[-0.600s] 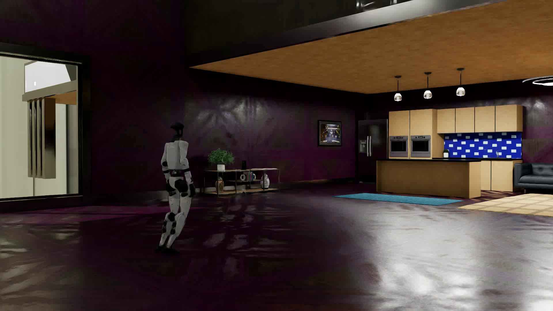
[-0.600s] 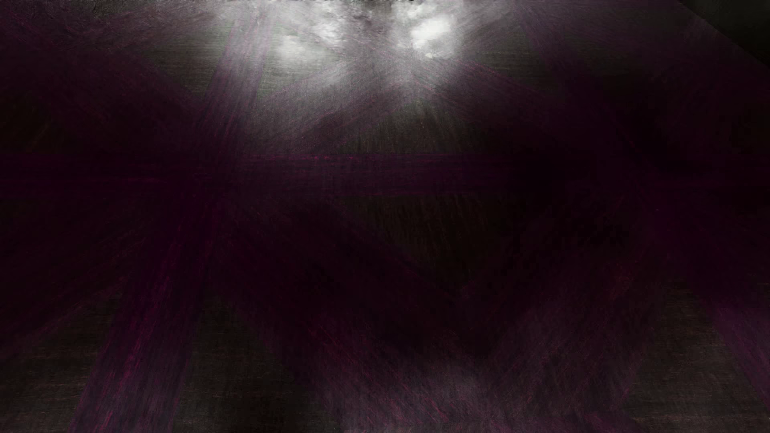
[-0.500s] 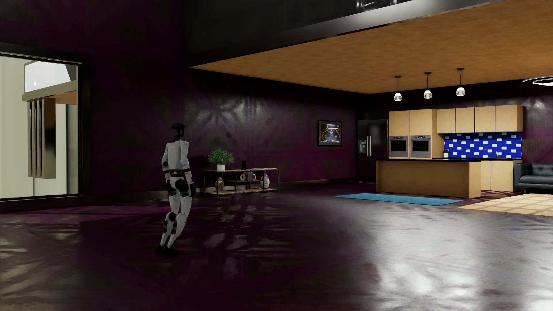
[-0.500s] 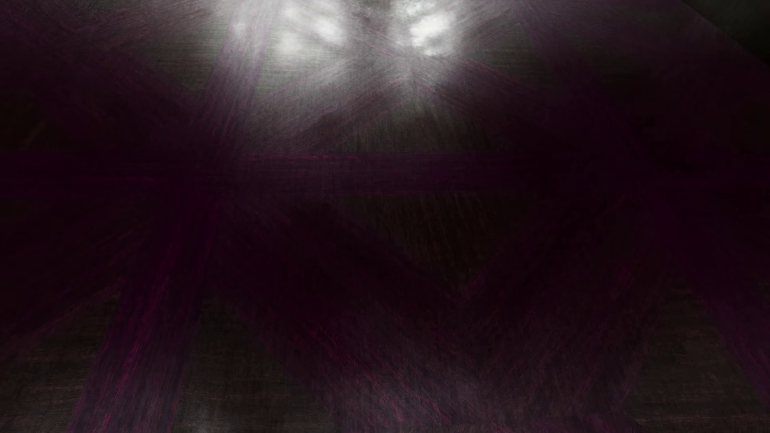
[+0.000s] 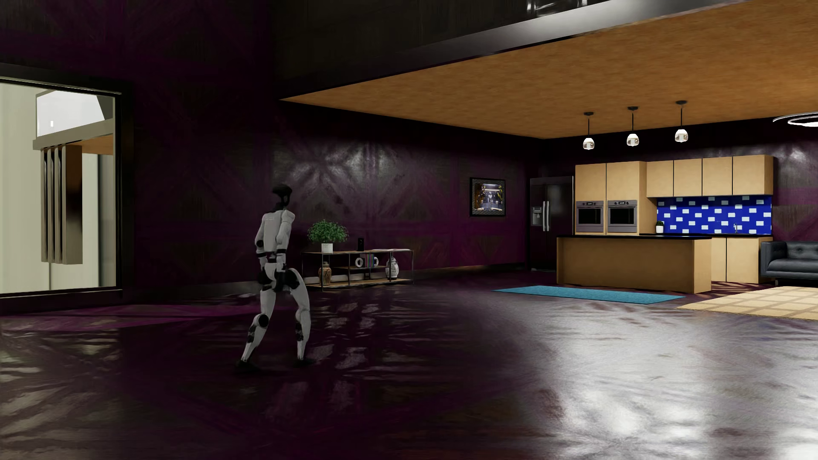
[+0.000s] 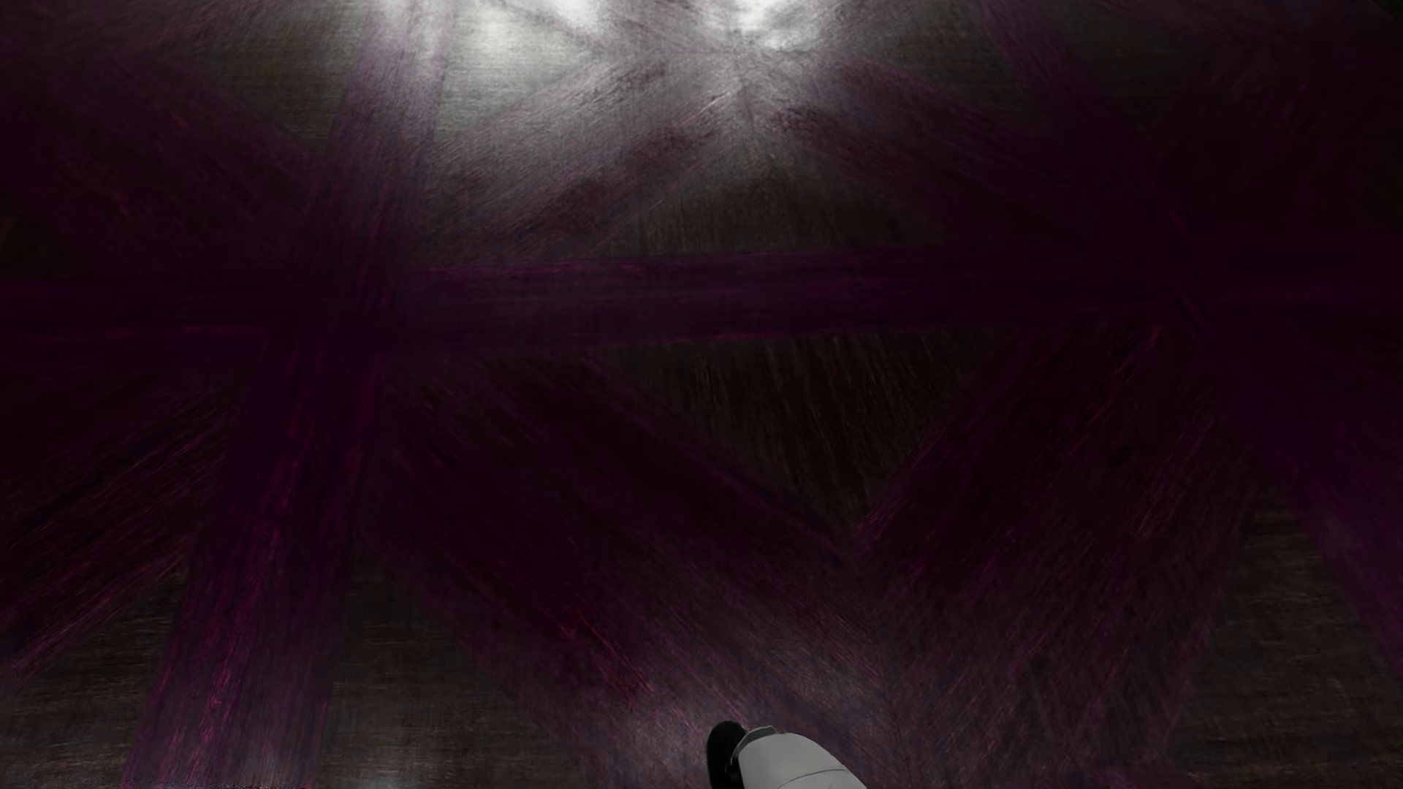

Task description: Walk forward

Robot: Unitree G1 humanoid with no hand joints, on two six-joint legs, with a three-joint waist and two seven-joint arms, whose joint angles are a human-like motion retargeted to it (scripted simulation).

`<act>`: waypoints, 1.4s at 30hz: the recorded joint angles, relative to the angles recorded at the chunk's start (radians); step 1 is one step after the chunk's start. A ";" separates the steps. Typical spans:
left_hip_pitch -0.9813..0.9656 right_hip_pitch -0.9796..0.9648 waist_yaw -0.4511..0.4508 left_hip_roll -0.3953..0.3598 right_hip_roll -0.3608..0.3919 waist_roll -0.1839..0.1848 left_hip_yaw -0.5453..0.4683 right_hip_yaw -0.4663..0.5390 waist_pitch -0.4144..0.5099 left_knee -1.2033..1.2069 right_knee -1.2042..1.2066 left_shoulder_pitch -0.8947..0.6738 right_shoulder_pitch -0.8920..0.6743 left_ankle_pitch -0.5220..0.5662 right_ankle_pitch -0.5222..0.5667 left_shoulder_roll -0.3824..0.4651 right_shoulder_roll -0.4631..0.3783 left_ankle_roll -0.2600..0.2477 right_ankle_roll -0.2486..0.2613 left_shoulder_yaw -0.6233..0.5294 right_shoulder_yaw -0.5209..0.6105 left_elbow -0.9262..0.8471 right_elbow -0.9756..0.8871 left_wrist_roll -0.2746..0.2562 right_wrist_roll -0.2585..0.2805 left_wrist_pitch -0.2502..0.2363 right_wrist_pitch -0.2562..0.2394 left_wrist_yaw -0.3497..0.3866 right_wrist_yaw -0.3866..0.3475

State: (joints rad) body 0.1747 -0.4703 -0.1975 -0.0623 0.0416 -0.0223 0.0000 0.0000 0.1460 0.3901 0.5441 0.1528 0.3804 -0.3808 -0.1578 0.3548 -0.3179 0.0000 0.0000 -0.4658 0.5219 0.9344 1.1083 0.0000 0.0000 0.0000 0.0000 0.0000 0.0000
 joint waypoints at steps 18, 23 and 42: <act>-0.671 0.544 0.280 0.009 0.146 0.096 0.000 0.000 0.003 0.592 -0.089 0.187 -0.369 0.410 -0.162 -0.071 -0.115 0.000 0.000 -0.138 -0.335 0.153 -0.337 0.000 0.000 0.000 0.000 0.000 0.000; -0.552 0.738 0.379 0.071 0.121 0.066 0.000 0.000 -0.012 -0.038 -0.092 0.157 -0.390 0.194 -0.241 -0.068 -0.091 0.000 0.000 -0.095 -0.324 0.141 -0.383 0.000 0.000 0.000 0.000 0.000 0.000; 0.073 0.124 -0.038 -0.016 -0.032 -0.038 0.000 0.000 -0.044 -0.003 -0.141 -0.145 0.060 0.018 -0.032 0.017 0.032 0.000 0.000 0.210 0.009 -0.291 0.089 0.000 0.000 0.000 0.000 0.000 0.000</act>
State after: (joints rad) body 0.2479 -0.3460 -0.2356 -0.0782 0.0098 -0.0607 0.0000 0.0000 0.1018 0.3872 0.4036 0.0075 0.4407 -0.3630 -0.1900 0.3715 -0.2857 0.0000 0.0000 -0.2562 0.5313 0.6429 1.1975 0.0000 0.0000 0.0000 0.0000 0.0000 0.0000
